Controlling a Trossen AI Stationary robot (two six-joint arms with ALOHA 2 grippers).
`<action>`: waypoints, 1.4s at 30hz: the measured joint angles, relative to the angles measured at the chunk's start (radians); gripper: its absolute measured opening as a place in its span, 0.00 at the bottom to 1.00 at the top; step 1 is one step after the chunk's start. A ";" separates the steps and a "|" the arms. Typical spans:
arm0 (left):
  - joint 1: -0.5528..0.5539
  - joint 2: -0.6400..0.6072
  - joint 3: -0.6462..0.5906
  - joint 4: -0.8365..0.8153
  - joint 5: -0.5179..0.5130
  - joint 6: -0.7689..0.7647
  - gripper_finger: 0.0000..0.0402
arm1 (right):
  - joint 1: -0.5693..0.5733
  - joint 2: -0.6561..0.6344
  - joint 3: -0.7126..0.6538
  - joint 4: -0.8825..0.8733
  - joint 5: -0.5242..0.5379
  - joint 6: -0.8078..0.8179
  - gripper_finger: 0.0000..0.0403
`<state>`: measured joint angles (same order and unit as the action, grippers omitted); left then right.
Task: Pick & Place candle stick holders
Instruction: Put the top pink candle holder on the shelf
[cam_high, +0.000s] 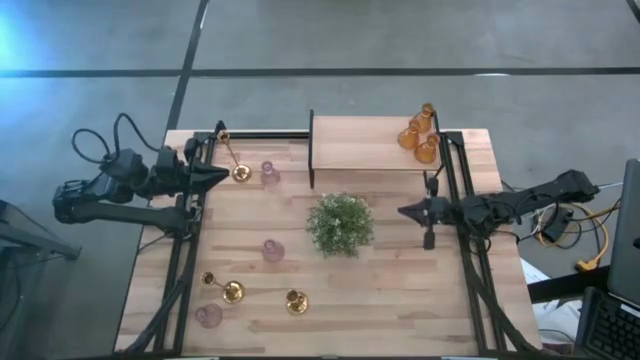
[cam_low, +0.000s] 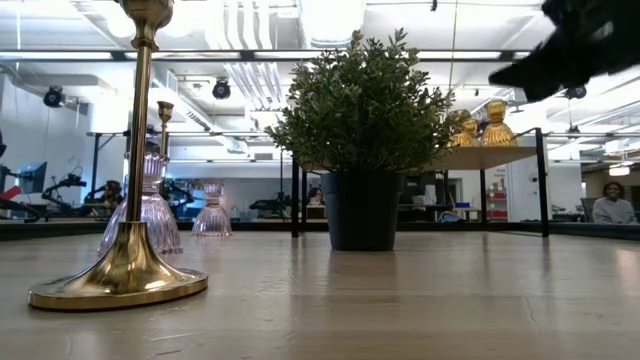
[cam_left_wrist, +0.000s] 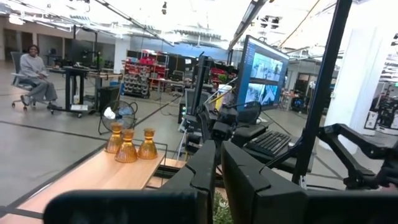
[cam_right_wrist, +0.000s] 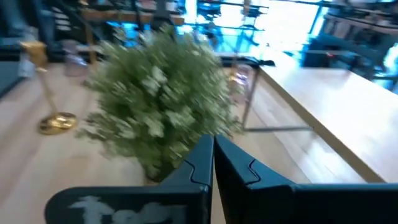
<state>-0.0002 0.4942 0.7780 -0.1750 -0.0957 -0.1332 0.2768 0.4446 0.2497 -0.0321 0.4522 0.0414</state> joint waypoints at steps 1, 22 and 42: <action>0.000 0.000 0.000 -0.003 0.000 -0.003 0.08 | 0.000 0.000 -0.018 0.012 0.019 0.000 0.02; 0.000 0.116 0.000 -0.331 -0.105 0.067 0.08 | 0.000 0.000 -0.208 0.119 0.180 0.004 0.02; 0.000 0.422 0.000 -0.367 -0.387 0.214 0.08 | 0.000 0.003 -0.210 0.117 0.179 0.050 0.02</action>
<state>-0.0002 0.9164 0.7783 -0.5419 -0.4825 0.0808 0.2768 0.4473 0.0399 0.0853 0.6312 0.0917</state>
